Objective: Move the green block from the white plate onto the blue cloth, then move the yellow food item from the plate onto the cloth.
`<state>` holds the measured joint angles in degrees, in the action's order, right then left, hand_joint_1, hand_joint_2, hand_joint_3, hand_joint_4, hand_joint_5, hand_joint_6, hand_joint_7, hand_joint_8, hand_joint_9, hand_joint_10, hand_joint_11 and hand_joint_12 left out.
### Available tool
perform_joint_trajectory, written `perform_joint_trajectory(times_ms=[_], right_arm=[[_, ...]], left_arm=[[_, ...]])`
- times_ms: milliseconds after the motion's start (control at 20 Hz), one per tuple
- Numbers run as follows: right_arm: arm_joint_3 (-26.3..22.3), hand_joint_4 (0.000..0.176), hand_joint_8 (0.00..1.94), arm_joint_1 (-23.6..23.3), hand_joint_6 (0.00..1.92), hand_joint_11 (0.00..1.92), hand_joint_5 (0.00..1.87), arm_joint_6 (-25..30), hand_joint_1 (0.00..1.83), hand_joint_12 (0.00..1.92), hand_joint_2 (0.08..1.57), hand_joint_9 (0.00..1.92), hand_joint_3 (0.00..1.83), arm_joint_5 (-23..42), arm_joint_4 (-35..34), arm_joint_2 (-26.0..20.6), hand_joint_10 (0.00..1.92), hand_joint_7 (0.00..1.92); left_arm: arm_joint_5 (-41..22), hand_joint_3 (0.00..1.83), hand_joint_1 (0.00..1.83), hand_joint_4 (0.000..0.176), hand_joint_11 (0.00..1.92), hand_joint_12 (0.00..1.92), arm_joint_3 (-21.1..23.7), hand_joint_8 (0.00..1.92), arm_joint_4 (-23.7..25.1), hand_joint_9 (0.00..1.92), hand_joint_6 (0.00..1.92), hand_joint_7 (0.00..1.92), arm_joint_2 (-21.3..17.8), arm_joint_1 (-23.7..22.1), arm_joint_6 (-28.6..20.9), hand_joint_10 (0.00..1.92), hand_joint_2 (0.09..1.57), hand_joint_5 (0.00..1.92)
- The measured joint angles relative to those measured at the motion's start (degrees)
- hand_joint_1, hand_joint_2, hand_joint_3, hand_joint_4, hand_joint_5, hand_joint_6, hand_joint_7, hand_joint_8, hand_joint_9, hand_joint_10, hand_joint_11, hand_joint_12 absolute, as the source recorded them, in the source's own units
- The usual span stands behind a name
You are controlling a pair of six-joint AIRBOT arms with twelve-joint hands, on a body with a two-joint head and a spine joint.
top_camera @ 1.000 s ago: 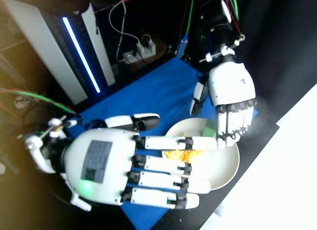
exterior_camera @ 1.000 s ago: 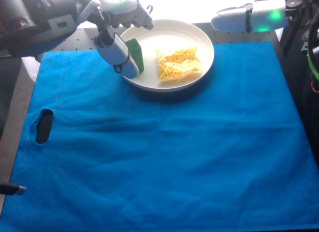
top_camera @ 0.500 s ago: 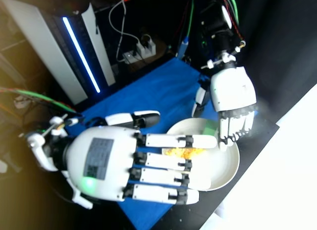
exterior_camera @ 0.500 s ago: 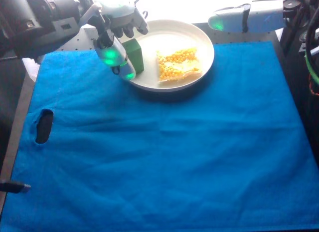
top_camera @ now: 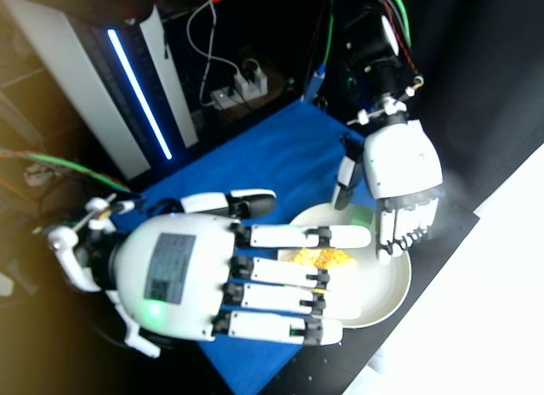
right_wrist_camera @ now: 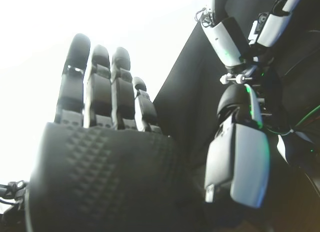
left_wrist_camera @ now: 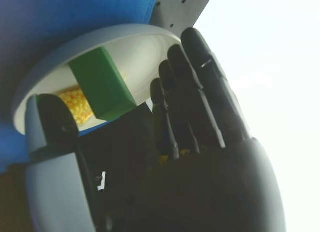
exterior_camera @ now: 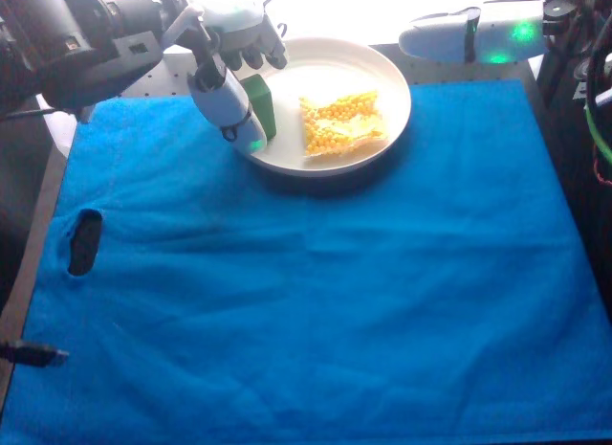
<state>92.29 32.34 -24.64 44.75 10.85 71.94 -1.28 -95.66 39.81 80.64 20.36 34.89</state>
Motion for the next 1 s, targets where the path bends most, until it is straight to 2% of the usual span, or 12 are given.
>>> perform_joint_trajectory(times_ms=[250, 400, 450, 550, 600, 650, 700, 750, 800, 850, 900, 1000], right_arm=[[0.00, 0.121, 0.00, 0.00, 0.00, 0.00, 0.02, 0.00, 0.42, 0.90, 0.95, 0.27, 0.00, 0.02, 0.26, 0.26, 0.01, 0.34], [0.00, 0.126, 0.00, 0.00, 0.00, 0.00, 0.01, 0.00, 0.43, 0.86, 0.93, 0.27, 0.00, 0.04, 0.24, 0.26, 0.01, 0.36], [0.00, 0.130, 0.00, 0.00, 0.00, 0.00, 0.01, 0.00, 0.45, 0.86, 0.92, 0.26, 0.00, 0.04, 0.26, 0.26, 0.00, 0.36], [0.00, 0.126, 0.00, 0.00, 0.00, 0.00, 0.01, 0.00, 0.44, 0.86, 0.92, 0.25, 0.00, 0.04, 0.26, 0.37, 0.00, 0.35], [0.00, 0.126, 0.00, 0.00, 0.00, 0.00, 0.02, 0.02, 0.44, 0.88, 0.94, 0.27, 0.00, 0.07, 0.33, 0.46, 0.00, 0.37], [0.00, 0.129, 0.00, 0.00, 0.00, 0.00, 0.02, 0.00, 0.44, 0.88, 0.93, 0.26, 0.00, 0.09, 0.39, 0.48, 0.00, 0.36], [0.00, 0.133, 0.00, 0.00, 0.00, 0.00, 0.02, 0.00, 0.44, 0.89, 0.91, 0.25, 0.00, 0.11, 0.37, 0.48, 0.00, 0.35], [0.00, 0.151, 0.00, 0.00, 0.01, 0.00, 0.04, 0.00, 0.44, 0.88, 0.90, 0.24, 0.00, 0.15, 0.35, 0.48, 0.00, 0.34], [0.00, 0.151, 0.00, 0.00, 0.01, 0.00, 0.04, 0.00, 0.44, 0.88, 0.90, 0.24, 0.00, 0.15, 0.35, 0.48, 0.00, 0.34], [0.00, 0.150, 0.00, 0.00, 0.00, 0.00, 0.05, 0.00, 0.44, 0.87, 0.90, 0.24, 0.00, 0.15, 0.37, 0.48, 0.00, 0.34], [0.00, 0.142, 0.01, 0.00, 0.00, 0.01, 0.04, 0.02, 0.43, 0.87, 0.91, 0.25, 0.00, 0.17, 0.35, 0.48, 0.00, 0.36], [0.00, 0.143, 0.01, 0.00, 0.00, 0.01, 0.04, 0.00, 0.43, 0.87, 0.91, 0.25, 0.00, 0.17, 0.35, 0.48, 0.01, 0.36]], left_arm=[[-0.22, 0.01, 0.92, 0.000, 0.86, 0.40, -0.35, 0.00, -0.02, 0.87, 0.01, 0.68, 1.29, 0.00, 0.00, 0.02, 0.85, 0.62], [-0.28, 0.00, 1.00, 0.000, 0.91, 0.40, -0.39, 0.01, -0.15, 1.01, 0.00, 0.86, 1.40, 0.00, 0.00, 0.03, 0.86, 0.66], [-0.28, 0.00, 1.31, 0.000, 1.06, 0.28, -0.39, 0.45, -0.17, 1.18, 0.00, 1.17, 1.40, 0.00, 0.00, 0.00, 0.98, 0.74], [-0.37, 0.00, 1.37, 0.000, 0.98, 0.23, -0.42, 0.71, -0.17, 1.11, 0.01, 1.15, 1.40, 0.00, 0.00, 0.00, 1.02, 0.87], [-0.52, 0.00, 1.26, 0.017, 0.90, 0.25, -0.52, 0.85, -0.15, 0.99, 0.69, 1.06, 1.40, 0.00, 0.02, 0.00, 1.07, 1.01], [-0.57, 0.00, 1.23, 0.021, 0.80, 0.43, -0.63, 0.97, -0.31, 0.96, 0.84, 0.98, 1.40, 0.00, -0.02, 0.00, 1.09, 1.05], [-0.57, 0.00, 1.25, 0.000, 0.70, 0.63, -0.63, 1.08, -0.31, 0.91, 0.84, 0.86, 1.40, 0.07, -0.02, 0.01, 1.11, 1.11], [-0.59, 0.00, 1.26, 0.000, 0.71, 0.73, -0.63, 1.07, -0.35, 0.95, 0.77, 0.87, 1.40, 0.13, -0.02, 0.03, 1.10, 1.15], [-0.61, 0.00, 1.26, 0.000, 0.71, 0.73, -0.63, 1.07, -0.37, 0.95, 0.77, 0.87, 1.40, 0.13, -0.04, 0.03, 1.10, 1.15], [-0.68, 0.00, 1.37, 0.000, 1.03, 0.73, -0.63, 0.68, -0.37, 1.20, 0.55, 1.14, 1.40, 0.17, -0.04, 0.71, 1.03, 1.12], [-0.70, 0.00, 1.40, 0.000, 1.13, 0.65, -0.63, 0.54, -0.37, 1.28, 0.50, 1.21, 1.40, 0.17, -0.04, 0.75, 1.01, 1.13], [-1.03, 0.00, 1.40, 0.000, 1.12, 0.62, -0.63, 0.53, -0.66, 1.25, 0.44, 1.22, 1.40, 0.17, -0.07, 0.82, 1.01, 1.16]])
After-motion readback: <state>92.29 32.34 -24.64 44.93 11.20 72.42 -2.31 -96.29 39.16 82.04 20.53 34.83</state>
